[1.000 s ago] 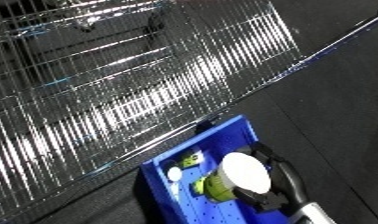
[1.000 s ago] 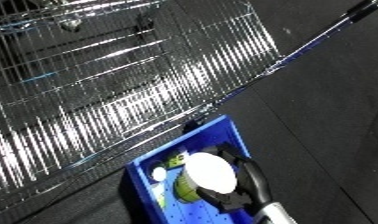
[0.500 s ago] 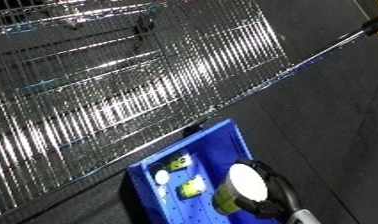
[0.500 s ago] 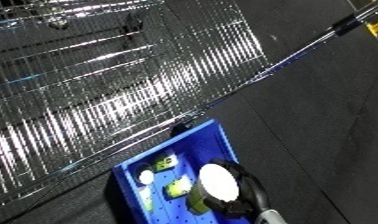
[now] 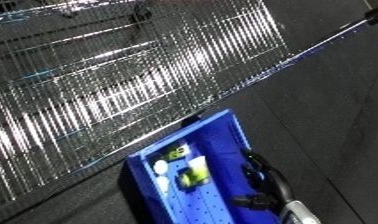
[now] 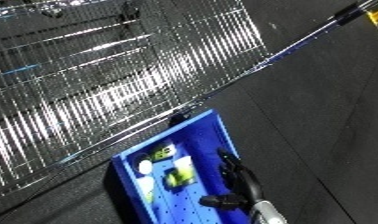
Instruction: Pick up the object and place it into the box
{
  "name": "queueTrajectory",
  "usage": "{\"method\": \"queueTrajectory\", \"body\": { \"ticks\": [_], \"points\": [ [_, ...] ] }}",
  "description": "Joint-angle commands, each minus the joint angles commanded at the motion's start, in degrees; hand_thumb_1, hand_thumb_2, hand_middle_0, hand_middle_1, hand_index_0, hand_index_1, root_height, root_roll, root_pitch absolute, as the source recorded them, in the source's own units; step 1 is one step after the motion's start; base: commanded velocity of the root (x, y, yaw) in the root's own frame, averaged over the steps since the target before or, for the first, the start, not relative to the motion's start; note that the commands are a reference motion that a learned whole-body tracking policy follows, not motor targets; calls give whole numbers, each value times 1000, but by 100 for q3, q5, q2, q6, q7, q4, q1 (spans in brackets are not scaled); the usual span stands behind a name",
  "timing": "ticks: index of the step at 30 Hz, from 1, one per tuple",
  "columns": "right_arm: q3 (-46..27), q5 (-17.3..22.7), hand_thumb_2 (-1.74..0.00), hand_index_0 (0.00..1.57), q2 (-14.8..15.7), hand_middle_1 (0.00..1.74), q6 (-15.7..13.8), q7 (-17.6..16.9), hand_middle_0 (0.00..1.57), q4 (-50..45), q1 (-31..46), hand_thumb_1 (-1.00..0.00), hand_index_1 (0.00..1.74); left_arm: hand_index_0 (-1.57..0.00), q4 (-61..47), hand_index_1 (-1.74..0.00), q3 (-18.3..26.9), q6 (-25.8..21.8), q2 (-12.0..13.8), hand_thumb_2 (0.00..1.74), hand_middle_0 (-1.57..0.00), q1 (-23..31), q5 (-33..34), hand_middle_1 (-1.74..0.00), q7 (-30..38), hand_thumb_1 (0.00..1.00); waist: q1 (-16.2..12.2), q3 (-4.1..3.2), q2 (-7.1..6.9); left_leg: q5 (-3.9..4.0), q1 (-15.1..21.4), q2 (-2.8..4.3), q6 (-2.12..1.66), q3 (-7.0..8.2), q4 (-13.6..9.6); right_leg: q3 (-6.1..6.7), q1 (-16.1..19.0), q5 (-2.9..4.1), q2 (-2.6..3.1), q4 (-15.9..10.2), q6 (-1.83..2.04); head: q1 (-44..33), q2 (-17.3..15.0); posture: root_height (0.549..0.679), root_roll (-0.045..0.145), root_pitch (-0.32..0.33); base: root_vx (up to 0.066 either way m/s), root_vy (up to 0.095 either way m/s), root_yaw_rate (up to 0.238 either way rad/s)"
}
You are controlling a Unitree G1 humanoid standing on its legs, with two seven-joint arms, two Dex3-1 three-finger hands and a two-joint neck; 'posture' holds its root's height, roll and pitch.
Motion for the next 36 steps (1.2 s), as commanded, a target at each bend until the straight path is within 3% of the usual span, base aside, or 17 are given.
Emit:
{"method": "queueTrajectory", "body": {
  "ticks": [6,15,23,31,36],
  "points": [
    [127,-320,0,0,63,0,60,133,0,-113,5,0,0,0,15,0,34,57,30,0,0,-10,3,0,10,0,35,0,-49,7,-38,-1,2,-27,19,-21,-3,-25,22,37,-11,-419,-110,652,68,65,-17,4,44],
    [543,-607,0,0,260,0,250,356,0,-559,-4,0,0,0,-3,0,88,215,150,0,0,-174,120,0,56,0,122,0,-196,36,-43,22,-8,-62,34,-76,47,-78,46,85,-19,-1886,-197,652,65,62,-12,-35,88],
    [923,-1332,0,0,471,0,554,167,0,-661,-182,0,0,0,11,0,93,378,175,0,0,-416,267,0,148,0,224,0,-265,130,-56,60,-28,-121,-15,-163,77,-103,66,73,-4,-2987,116,652,59,64,-10,-42,76],
    [1040,-1476,0,0,697,0,978,-58,0,-224,-334,0,0,0,147,0,54,409,223,0,0,-619,458,0,76,0,403,0,-268,281,-117,93,-45,-240,-120,-301,87,-162,43,136,13,-4012,917,651,53,66,3,-52,142],
    [1094,-1345,0,0,799,0,1037,-222,0,-189,-302,0,0,0,116,0,-21,462,336,0,0,-718,518,0,-15,0,500,0,-260,416,-191,92,-61,-282,-239,-409,55,-113,12,85,51,-4327,1135,652,49,78,-5,-70,250]
  ]
}}
